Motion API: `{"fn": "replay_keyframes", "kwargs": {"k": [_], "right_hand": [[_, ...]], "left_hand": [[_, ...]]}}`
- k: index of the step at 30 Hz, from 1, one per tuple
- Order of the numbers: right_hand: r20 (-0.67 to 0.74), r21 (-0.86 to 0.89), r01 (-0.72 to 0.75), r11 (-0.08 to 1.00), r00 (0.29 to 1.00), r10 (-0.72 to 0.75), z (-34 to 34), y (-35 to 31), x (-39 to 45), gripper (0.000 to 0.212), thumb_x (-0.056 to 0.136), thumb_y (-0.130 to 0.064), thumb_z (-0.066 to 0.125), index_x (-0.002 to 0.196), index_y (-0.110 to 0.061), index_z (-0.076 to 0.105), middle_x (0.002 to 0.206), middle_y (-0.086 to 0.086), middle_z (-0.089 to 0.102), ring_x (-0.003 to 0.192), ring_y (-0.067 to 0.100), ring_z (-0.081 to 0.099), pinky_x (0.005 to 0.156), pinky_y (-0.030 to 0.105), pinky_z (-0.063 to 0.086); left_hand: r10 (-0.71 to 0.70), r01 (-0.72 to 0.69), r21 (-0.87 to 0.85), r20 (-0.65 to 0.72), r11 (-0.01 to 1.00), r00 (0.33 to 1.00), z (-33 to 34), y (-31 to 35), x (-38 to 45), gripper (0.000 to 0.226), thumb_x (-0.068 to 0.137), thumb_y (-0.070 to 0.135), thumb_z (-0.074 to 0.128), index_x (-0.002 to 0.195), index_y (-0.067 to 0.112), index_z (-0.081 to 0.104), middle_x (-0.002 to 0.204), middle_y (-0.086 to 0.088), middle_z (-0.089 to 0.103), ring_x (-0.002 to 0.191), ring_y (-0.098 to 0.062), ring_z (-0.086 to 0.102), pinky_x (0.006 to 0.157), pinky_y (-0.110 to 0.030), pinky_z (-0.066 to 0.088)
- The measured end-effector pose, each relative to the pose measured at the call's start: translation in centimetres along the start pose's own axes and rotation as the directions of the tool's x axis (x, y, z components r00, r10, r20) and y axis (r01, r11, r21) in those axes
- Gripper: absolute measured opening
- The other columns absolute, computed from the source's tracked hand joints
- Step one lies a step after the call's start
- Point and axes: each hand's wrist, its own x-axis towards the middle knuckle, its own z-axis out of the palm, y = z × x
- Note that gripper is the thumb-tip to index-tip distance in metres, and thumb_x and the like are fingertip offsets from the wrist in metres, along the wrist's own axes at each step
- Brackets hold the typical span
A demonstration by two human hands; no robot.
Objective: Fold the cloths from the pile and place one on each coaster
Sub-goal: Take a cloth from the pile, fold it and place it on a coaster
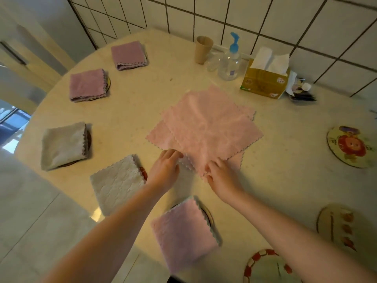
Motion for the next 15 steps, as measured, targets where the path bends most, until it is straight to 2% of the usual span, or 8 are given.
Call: {"fn": "replay_keyframes", "kwargs": {"k": [4,5,7,9,11,13,15], "right_hand": [[0.059,-0.253,0.126,0.959,0.992,-0.115,0.6,-0.2,2.3,0.034,0.055,-0.016,0.081,0.082,-0.019,0.062,0.084,0.002,0.057,0.075,0.026,0.057,0.053,0.034,0.044],[0.053,-0.28,0.146,0.949,0.989,-0.136,0.7,-0.1,2.7,0.036,0.051,-0.017,0.083,0.08,-0.02,0.062,0.083,0.002,0.057,0.075,0.026,0.058,0.051,0.032,0.044],[0.054,-0.27,0.198,0.942,0.98,-0.19,0.9,0.3,3.3,0.031,0.055,-0.021,0.082,0.08,-0.021,0.062,0.084,0.001,0.057,0.079,0.025,0.058,0.052,0.031,0.044],[0.06,-0.217,0.24,0.946,0.971,-0.232,1.0,0.8,3.8,0.022,0.065,-0.024,0.078,0.08,-0.024,0.062,0.086,-0.001,0.056,0.082,0.023,0.057,0.054,0.03,0.044],[0.035,-0.126,0.235,0.964,0.972,-0.232,1.0,1.2,4.2,0.013,0.074,-0.027,0.073,0.079,-0.024,0.061,0.085,-0.003,0.055,0.083,0.021,0.055,0.058,0.032,0.045],[0.035,0.059,0.163,0.985,0.986,-0.165,0.5,1.2,4.6,0.006,0.086,-0.028,0.061,0.082,-0.023,0.059,0.09,-0.004,0.054,0.086,0.019,0.054,0.064,0.037,0.049],[0.014,0.261,0.086,0.961,0.996,-0.093,-0.2,1.2,5.1,0.006,0.09,-0.021,0.055,0.085,-0.017,0.057,0.093,-0.004,0.052,0.082,0.018,0.053,0.068,0.038,0.047]], "left_hand": [[0.198,-0.204,0.1,0.063,0.974,0.978,-0.2,-0.9,4.3,0.039,0.077,-0.003,0.064,0.114,0.007,0.066,0.119,-0.011,0.064,0.113,-0.033,0.056,0.087,-0.044,0.054],[0.24,-0.248,0.104,0.088,0.963,0.967,-0.2,-1.1,5.1,0.039,0.077,-0.001,0.065,0.115,0.007,0.066,0.12,-0.011,0.064,0.114,-0.034,0.057,0.088,-0.044,0.054],[0.302,-0.317,0.107,0.141,0.942,0.943,-0.1,-1.5,6.3,0.04,0.081,0.007,0.06,0.12,0.008,0.064,0.124,-0.011,0.062,0.118,-0.034,0.055,0.094,-0.042,0.051],[0.321,-0.351,0.132,0.204,0.927,0.925,0.3,-2.1,7.2,0.044,0.083,0.018,0.049,0.125,0.009,0.061,0.13,-0.009,0.059,0.123,-0.034,0.052,0.099,-0.041,0.048],[0.318,-0.361,0.133,0.267,0.923,0.91,0.7,-2.8,7.7,0.049,0.082,0.026,0.054,0.129,0.013,0.058,0.135,-0.008,0.056,0.127,-0.034,0.048,0.103,-0.042,0.045],[0.313,-0.364,0.131,0.3,0.922,0.901,1.0,-3.2,8.0,0.052,0.08,0.031,0.06,0.13,0.015,0.057,0.136,-0.008,0.055,0.127,-0.033,0.048,0.102,-0.043,0.045],[0.313,-0.358,0.112,0.293,0.927,0.903,1.0,-3.4,8.4,0.054,0.08,0.035,0.05,0.129,0.015,0.058,0.133,-0.007,0.057,0.123,-0.031,0.051,0.098,-0.041,0.049]]}}
